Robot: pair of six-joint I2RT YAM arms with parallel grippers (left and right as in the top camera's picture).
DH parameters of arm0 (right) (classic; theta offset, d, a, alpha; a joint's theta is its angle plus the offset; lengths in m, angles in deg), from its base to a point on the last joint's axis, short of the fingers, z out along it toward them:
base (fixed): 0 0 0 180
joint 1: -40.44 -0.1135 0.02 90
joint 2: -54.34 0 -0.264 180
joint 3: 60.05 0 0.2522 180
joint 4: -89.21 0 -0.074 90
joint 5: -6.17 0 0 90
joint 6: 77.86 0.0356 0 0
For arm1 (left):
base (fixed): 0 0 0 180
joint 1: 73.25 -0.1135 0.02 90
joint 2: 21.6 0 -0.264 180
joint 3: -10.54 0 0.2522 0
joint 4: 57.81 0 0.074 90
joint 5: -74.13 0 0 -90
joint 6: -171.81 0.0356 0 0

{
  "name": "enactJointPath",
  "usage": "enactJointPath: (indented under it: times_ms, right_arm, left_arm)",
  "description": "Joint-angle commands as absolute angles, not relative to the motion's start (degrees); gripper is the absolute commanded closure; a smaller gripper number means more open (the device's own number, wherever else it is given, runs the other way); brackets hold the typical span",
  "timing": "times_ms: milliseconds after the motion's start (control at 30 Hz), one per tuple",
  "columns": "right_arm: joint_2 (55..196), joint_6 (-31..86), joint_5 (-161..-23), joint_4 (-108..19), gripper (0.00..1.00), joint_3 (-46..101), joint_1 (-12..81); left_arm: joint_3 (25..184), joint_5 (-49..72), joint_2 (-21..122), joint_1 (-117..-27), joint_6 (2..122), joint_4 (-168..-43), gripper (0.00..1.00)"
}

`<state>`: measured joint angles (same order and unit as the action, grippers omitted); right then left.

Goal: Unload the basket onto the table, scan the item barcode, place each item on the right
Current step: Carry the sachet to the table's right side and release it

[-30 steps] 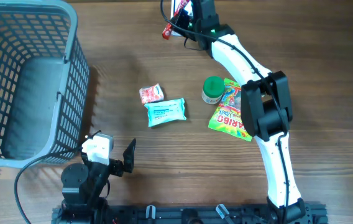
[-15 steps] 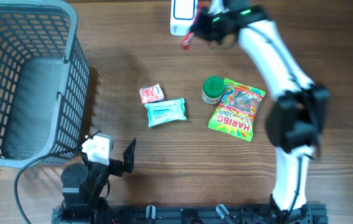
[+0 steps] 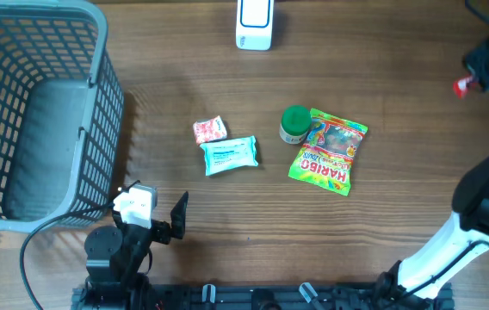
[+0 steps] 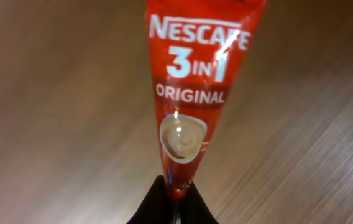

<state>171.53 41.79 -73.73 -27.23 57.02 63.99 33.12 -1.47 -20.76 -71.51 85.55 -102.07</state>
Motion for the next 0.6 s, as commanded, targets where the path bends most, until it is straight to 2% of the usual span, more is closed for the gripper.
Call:
enactJointPath:
  times_ms: [0, 67, 100, 133, 167, 200, 400, 567]
  right_arm:
    - [176.0, 39.3, -71.3, -30.3, 0.95, 50.3, 68.3]
    - [177.8, 38.7, -71.4, -30.0, 0.95, 49.9, 71.7]
    - [177.8, 38.4, -71.8, -29.4, 0.89, 49.9, 73.0]
    - [177.2, 37.2, -73.6, -28.5, 0.41, 50.4, 74.2]
    - [176.6, 36.0, -75.2, -27.5, 0.08, 51.2, 74.8]
    - [175.9, 35.5, -77.2, -26.1, 0.01, 52.4, 75.3]
    - [168.8, 33.6, -90.8, -14.4, 0.00, 61.8, 70.8]
    - [164.9, 33.3, -102.1, -2.8, 0.00, 61.8, 56.8]
  left_arm:
    - [32.8, -2.0, -21.0, -71.9, 86.0, -102.0, 0.00]
    - [32.8, -2.0, -21.0, -71.9, 86.0, -102.0, 0.00]
    - [32.8, -2.0, -21.0, -71.9, 86.0, -102.0, 0.00]
    - [32.8, -2.0, -21.0, -71.9, 86.0, -102.0, 0.00]
    - [32.8, -2.0, -21.0, -71.9, 86.0, -102.0, 0.00]
    - [32.8, -2.0, -21.0, -71.9, 86.0, -102.0, 0.00]
    - [32.8, -2.0, -20.9, -71.9, 86.0, -102.0, 0.00]
    - [32.8, -2.0, -20.9, -71.9, 86.0, -102.0, 0.00]
